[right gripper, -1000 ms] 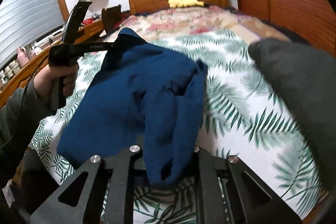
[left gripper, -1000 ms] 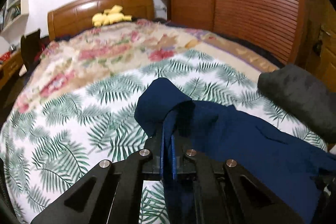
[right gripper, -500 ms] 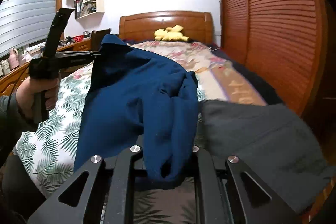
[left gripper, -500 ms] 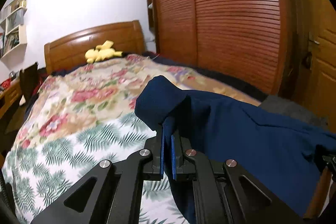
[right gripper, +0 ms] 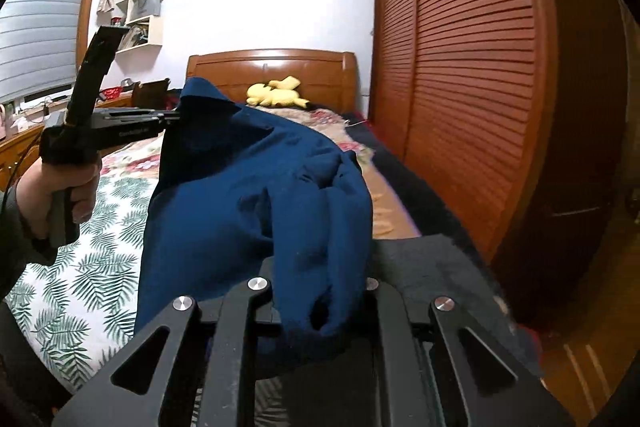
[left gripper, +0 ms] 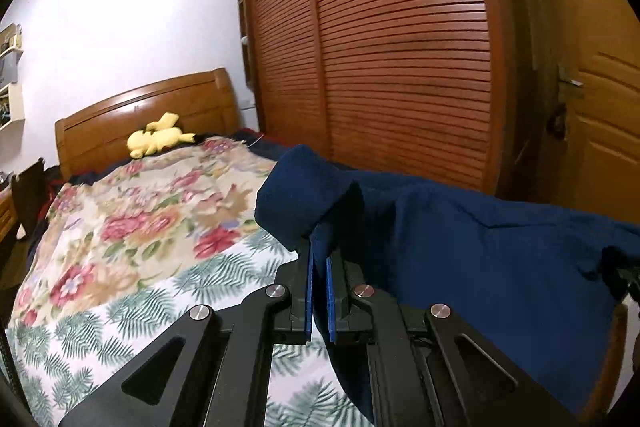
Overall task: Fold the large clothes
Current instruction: 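Carry the blazer with both grippers onto the dark grey folded garment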
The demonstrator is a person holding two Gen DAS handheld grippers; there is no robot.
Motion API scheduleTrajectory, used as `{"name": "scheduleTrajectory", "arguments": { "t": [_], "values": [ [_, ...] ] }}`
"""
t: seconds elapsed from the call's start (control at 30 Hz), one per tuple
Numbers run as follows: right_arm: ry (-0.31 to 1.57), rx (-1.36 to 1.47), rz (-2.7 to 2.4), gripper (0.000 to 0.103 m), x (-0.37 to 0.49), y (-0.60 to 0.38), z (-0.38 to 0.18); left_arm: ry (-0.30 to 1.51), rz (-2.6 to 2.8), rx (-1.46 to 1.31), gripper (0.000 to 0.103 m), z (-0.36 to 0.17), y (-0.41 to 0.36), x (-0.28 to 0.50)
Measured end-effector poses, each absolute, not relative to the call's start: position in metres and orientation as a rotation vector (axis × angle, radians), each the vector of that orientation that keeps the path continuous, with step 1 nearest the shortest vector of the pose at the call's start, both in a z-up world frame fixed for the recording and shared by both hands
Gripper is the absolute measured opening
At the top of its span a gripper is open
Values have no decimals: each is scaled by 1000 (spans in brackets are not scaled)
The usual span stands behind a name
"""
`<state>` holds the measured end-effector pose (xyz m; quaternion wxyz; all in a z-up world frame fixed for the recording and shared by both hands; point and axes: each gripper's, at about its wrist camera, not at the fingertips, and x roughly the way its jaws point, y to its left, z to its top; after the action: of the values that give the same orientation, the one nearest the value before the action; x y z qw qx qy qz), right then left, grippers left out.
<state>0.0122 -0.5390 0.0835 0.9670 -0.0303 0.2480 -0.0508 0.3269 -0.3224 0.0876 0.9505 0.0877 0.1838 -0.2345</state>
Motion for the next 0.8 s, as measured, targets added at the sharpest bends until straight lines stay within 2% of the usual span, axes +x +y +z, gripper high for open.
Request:
{"name": "scheduleTrajectory", "arguments": {
  "t": [0.3,0.5,0.6,0.67,0.7,0.73,0.8],
  "values": [
    [474,-63,-202,14,-10,-590,108,346,-558,194,5,99,-363,323],
    [522,-11,-262,15,-21,-628,98,414,-613,216,6,76,-393,342],
    [604,10,-325,23,-23,-648,74,516,-635,262,10,48,-402,353],
    [656,17,-395,37,-27,-660,57,504,-620,282,10,36,-395,350],
    [668,12,-442,47,-29,-664,53,503,-629,293,12,32,-391,348],
    [671,10,-478,51,-32,-668,51,514,-643,301,13,29,-387,346],
    [648,24,-502,51,-37,-674,55,517,-651,300,19,27,-377,340]
  ]
}}
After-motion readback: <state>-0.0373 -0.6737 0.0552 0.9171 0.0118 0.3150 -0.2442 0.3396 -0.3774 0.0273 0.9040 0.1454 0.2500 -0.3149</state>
